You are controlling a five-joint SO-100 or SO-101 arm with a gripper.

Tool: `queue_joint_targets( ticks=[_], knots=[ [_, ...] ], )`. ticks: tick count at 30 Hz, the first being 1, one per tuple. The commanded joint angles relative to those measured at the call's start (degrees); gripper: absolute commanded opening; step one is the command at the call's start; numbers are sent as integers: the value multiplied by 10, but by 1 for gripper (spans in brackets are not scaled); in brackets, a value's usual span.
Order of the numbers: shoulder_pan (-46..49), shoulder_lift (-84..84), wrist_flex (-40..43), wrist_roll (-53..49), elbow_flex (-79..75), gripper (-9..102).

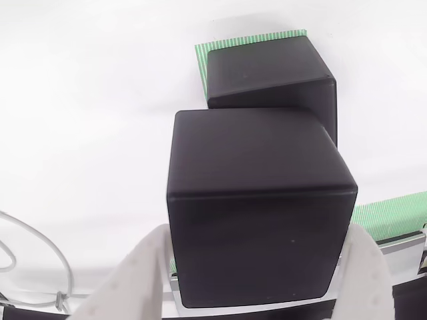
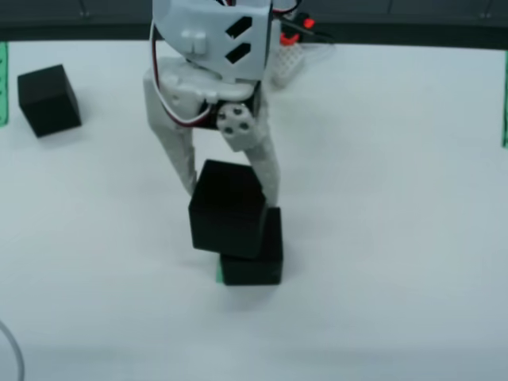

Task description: Stack 3 Blocks on the chosen place.

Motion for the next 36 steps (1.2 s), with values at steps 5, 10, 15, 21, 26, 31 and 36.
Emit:
queue_joint_targets(
  ticks=[5,10,15,21,26,31,36],
  knots=[
    [-18,-4,-3,4,-21,16],
    [-26,-7,-3,5,-18,16],
    [-25,-8,-4,5,-18,19],
    [-26,-8,-2,5,-13,27],
    [-27,-8,-4,5,-8,32],
    [-24,-5,-13,5,-7,34],
    [-18,22,-21,0,-4,33]
  ],
)
